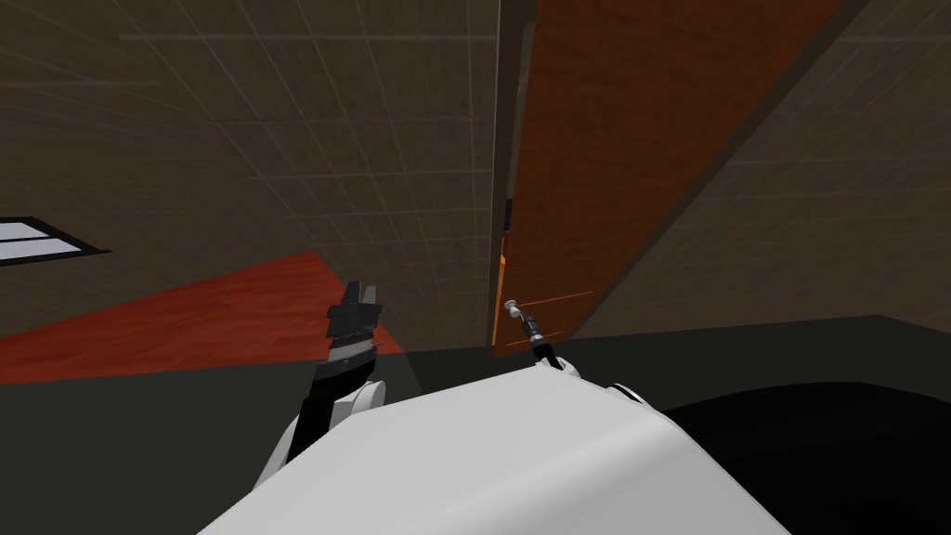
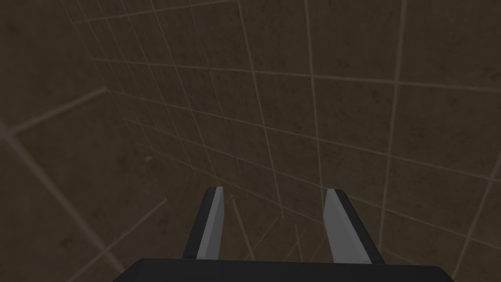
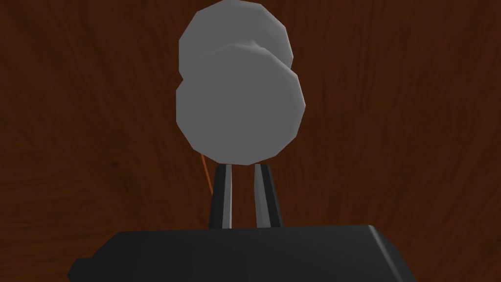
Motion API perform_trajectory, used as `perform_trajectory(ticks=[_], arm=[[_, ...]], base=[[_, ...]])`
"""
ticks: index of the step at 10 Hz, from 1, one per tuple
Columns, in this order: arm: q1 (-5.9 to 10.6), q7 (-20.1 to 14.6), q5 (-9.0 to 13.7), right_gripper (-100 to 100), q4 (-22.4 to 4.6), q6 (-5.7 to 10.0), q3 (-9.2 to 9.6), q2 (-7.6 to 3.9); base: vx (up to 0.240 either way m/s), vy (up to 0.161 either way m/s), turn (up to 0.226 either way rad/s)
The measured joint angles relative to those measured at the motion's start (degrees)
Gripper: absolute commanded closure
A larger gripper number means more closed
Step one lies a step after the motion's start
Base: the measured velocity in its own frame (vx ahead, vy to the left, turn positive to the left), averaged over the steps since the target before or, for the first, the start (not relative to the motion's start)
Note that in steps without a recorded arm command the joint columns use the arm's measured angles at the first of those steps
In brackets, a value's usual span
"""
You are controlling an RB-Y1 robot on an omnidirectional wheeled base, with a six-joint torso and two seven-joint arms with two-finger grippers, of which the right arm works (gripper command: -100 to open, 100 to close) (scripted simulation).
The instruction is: Pull the door open
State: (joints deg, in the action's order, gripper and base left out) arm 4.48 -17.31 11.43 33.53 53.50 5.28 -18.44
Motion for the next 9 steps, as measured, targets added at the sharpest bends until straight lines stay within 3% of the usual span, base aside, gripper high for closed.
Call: perform_trajectory(ticks=[1, 3, 4, 5, 6, 7, 9], arm=[[-0.97, -1.2, 0.4, 100, 1.6, -0.66, 0.16, -0.35], [-0.31, -3.7, 1.3, 100, 0.7, -0.55, 0.38, -0.32], [-1.35, -5.2, 2.1, 100, 3.0, -1.96, 0.53, -0.62], [-1.60, -6.3, 2.4, 100, 3.6, -2.43, 0.53, -0.51], [-1.07, -7.2, 2.4, 100, 2.2, -1.63, 0.77, -0.52], [-0.66, -8.6, 2.9, -100, 0.8, -0.87, 1.00, -0.29], [-0.74, -11.1, 4.2, -100, 0.8, -1.48, 0.90, -0.49]], base=[[-0.028, -0.011, 0.036], [-0.039, -0.017, 0.079], [-0.043, -0.022, 0.068], [-0.017, -0.012, -0.004], [-0.024, -0.008, 0.032], [-0.051, -0.029, 0.014], [-0.080, -0.027, 0.022]])
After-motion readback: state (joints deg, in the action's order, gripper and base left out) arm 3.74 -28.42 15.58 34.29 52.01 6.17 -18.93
